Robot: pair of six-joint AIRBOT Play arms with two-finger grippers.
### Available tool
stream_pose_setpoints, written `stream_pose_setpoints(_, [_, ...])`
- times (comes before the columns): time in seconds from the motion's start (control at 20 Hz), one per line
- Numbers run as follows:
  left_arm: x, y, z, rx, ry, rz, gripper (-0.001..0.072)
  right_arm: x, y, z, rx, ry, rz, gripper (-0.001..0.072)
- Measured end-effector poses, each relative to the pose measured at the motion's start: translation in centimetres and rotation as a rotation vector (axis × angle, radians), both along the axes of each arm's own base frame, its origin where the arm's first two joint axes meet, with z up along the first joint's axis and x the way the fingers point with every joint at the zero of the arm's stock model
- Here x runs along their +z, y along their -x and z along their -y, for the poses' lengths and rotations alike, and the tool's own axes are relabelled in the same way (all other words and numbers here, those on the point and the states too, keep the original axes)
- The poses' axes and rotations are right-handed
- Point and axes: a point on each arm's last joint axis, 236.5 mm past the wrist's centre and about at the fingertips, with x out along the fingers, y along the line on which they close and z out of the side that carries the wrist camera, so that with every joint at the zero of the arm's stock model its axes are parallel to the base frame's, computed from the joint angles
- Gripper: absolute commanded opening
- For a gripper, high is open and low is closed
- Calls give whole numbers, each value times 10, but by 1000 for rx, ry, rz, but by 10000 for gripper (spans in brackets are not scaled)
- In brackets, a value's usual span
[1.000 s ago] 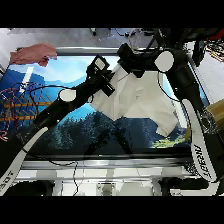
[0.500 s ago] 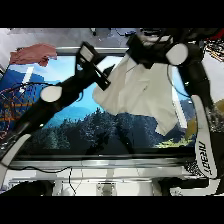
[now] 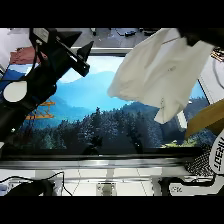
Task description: Fold the clothes and pants, and hang the long-sleeved shirts on hangers.
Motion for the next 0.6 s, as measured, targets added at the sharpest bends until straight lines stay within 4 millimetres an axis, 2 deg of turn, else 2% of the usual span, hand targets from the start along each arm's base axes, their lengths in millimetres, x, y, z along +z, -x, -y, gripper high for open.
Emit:
stream_pose_setpoints(0.15, [2,0,-4,8,2,4,442,28,3,34,-41,-35,96,55])
stream_pose_setpoints(0.4, [4,-1,-7,13,3,6,441,70,13,76,-122,-54,252,55])
stream_pose_setpoints(0.6, [4,-1,-7,12,8,3,441,92,20,114,-210,-62,336,55])
